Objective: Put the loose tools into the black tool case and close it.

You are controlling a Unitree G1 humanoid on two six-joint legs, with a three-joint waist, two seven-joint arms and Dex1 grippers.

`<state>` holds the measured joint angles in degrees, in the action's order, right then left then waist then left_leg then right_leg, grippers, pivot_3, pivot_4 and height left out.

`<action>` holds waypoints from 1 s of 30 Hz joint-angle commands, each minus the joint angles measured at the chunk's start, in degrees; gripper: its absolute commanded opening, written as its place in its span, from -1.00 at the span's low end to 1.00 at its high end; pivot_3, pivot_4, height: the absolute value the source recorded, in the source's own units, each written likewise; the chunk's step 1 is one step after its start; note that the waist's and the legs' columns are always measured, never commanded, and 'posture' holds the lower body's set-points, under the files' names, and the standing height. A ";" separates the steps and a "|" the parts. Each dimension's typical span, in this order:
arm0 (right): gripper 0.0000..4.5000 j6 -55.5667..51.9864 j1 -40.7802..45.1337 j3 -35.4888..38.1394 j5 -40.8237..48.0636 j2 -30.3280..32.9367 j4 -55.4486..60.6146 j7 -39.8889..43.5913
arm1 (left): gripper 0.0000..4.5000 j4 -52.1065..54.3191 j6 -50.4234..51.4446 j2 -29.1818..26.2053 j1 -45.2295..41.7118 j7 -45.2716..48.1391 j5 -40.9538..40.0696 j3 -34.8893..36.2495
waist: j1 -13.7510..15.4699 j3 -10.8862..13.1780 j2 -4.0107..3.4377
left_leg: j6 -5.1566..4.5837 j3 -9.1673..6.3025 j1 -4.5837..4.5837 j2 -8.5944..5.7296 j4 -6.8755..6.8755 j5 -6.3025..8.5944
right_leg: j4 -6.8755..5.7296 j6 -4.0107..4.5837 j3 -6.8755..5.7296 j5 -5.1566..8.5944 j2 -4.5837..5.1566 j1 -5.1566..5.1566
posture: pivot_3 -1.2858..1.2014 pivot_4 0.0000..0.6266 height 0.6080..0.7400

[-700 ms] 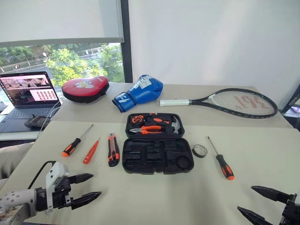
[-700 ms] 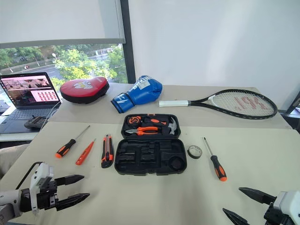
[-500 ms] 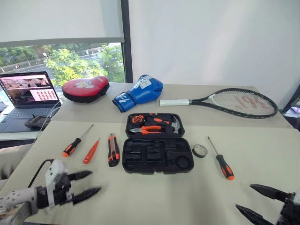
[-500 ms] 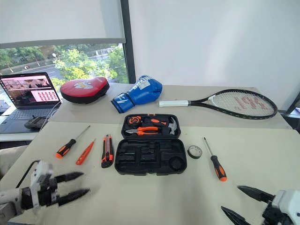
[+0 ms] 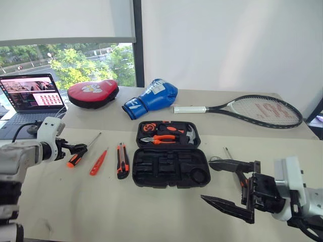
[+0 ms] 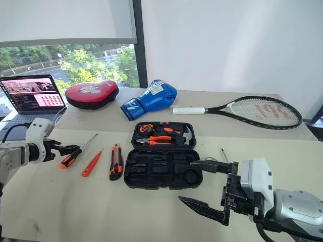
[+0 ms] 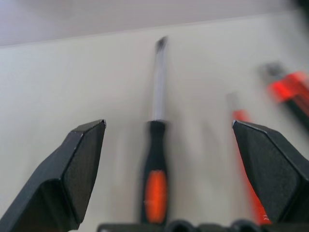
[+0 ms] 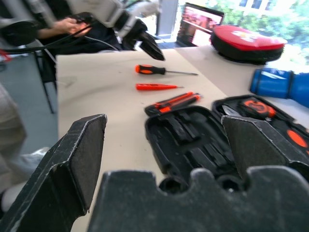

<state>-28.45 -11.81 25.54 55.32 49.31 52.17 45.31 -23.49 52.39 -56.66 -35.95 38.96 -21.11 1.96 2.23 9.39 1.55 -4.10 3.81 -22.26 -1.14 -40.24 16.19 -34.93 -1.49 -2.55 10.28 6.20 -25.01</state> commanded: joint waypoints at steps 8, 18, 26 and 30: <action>1.00 -0.44 -2.05 2.64 1.69 0.62 3.68 -4.96 | -0.33 -16.73 -11.43 2.10 -8.76 13.95 8.39 -6.13 | 0.09 0.04 0.20 | -0.33 0.06 -0.12 -0.02 -0.17 0.19 | -0.01 -0.08 0.01 0.04 0.20 -0.02 | 0.03 -0.52 1.00; 1.00 0.94 -14.05 8.18 -1.56 -4.28 5.58 -7.86 | -0.65 18.18 -10.07 4.17 -10.51 34.69 -2.08 -10.83 | 0.45 0.08 0.46 | -0.16 -0.44 -0.87 -0.03 -0.84 0.10 | -0.04 -0.11 -0.13 0.01 0.36 -0.23 | 0.03 -0.52 1.00; 1.00 7.50 -30.81 22.75 1.21 -8.75 7.83 -3.80 | -0.65 10.82 -15.90 18.27 -21.86 32.79 12.85 -28.46 | 0.04 -0.03 0.22 | -0.95 -0.16 -0.60 -0.15 -1.06 0.49 | -0.07 -0.32 0.11 0.05 0.10 0.06 | 0.03 -0.52 1.00; 1.00 12.26 -36.83 24.43 0.48 -9.84 7.83 -3.80 | -0.65 1.54 -20.19 23.96 -25.56 33.18 17.42 -31.96 | -0.39 -0.05 0.19 | -0.98 -0.13 -0.59 -0.04 -1.08 0.52 | -0.07 -0.40 0.24 0.08 -0.04 0.01 | 0.03 -0.52 1.00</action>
<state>-19.91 -47.25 48.30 55.36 39.68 58.74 41.53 -18.43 34.98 -33.96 -59.35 71.97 -6.12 -29.39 1.83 9.34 1.74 -5.08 3.68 -22.82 -1.18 -41.31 16.71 -35.00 -1.91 -2.29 10.36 6.16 -25.00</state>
